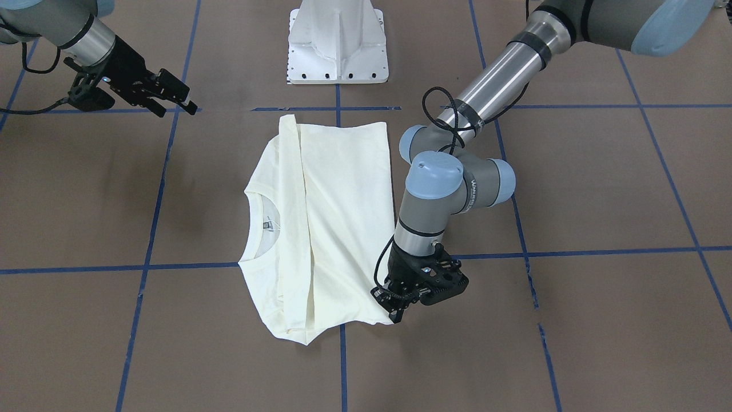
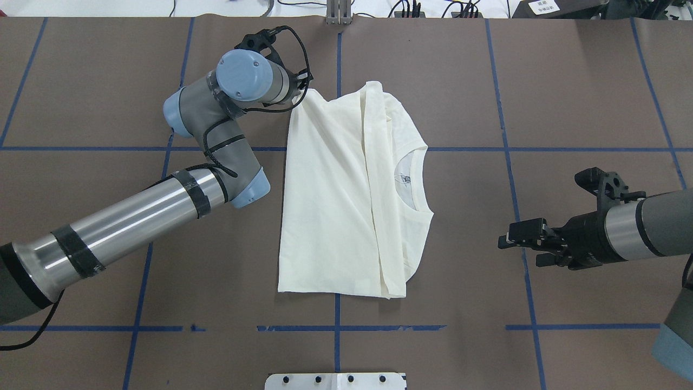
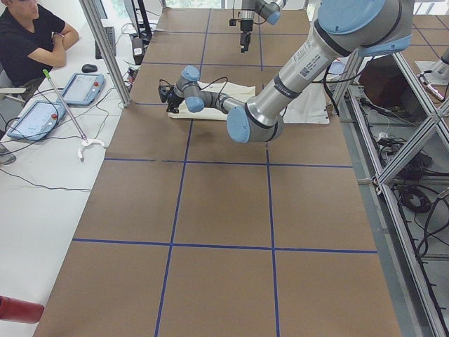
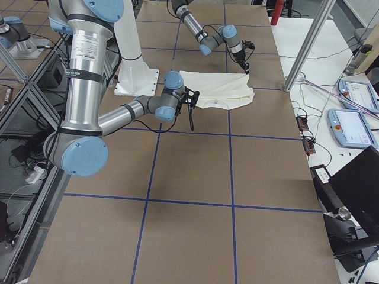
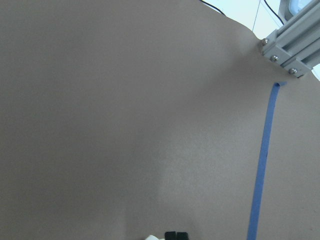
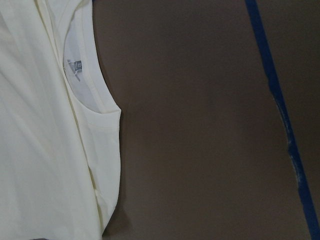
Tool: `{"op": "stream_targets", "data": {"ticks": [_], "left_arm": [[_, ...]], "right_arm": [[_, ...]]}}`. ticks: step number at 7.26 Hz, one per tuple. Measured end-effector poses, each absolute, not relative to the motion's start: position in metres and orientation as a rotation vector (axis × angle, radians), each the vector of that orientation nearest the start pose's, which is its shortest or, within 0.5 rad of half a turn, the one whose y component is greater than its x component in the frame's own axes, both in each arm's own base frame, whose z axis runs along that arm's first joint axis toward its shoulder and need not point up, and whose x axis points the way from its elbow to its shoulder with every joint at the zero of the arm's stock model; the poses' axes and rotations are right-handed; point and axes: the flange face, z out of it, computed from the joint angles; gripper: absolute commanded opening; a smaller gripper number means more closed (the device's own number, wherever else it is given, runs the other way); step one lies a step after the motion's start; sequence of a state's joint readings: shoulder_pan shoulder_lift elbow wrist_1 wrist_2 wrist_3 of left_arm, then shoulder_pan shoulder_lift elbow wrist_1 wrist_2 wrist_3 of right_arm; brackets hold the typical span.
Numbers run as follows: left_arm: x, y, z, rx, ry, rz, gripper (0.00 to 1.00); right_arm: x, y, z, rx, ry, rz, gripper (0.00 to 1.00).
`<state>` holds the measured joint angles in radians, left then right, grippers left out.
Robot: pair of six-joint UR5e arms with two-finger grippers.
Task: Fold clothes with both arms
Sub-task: 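Release the fold with the left gripper and move the right gripper toward the shirt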
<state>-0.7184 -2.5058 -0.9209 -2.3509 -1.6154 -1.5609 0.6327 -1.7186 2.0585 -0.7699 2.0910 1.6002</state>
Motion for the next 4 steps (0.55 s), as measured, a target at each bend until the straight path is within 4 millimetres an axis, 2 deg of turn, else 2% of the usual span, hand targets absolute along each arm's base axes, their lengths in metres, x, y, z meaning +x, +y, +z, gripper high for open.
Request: {"op": "stream_targets", "data": {"ticks": [1, 4], "left_arm": [[0.550, -0.666, 0.272, 0.366, 1.011, -0.608, 0.99], [0.527, -0.670, 0.297, 0.396, 0.959, -0.544, 1.00]], "right_arm": [[-0.294, -0.323, 0.398, -0.104, -1.198, 0.289, 1.00], [-0.312, -0.341, 0.399, -0.079, -1.187, 0.303, 1.00]]}}
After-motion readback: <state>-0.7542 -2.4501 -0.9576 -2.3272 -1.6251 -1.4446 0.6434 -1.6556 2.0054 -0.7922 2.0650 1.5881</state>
